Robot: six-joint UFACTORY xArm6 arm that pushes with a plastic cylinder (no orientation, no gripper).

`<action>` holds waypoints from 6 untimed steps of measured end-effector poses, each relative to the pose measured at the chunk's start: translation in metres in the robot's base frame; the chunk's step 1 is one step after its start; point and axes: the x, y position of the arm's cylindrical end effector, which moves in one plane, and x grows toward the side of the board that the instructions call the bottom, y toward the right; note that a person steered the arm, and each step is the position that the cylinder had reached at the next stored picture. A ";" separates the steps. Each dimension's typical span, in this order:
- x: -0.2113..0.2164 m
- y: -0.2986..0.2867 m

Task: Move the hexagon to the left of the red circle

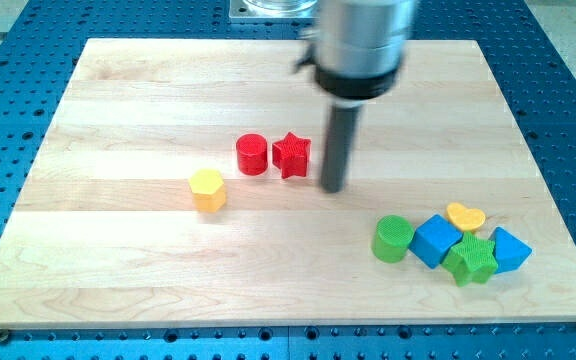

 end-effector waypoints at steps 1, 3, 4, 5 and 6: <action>0.038 -0.094; 0.044 -0.144; 0.016 -0.064; 0.017 -0.062; 0.024 -0.113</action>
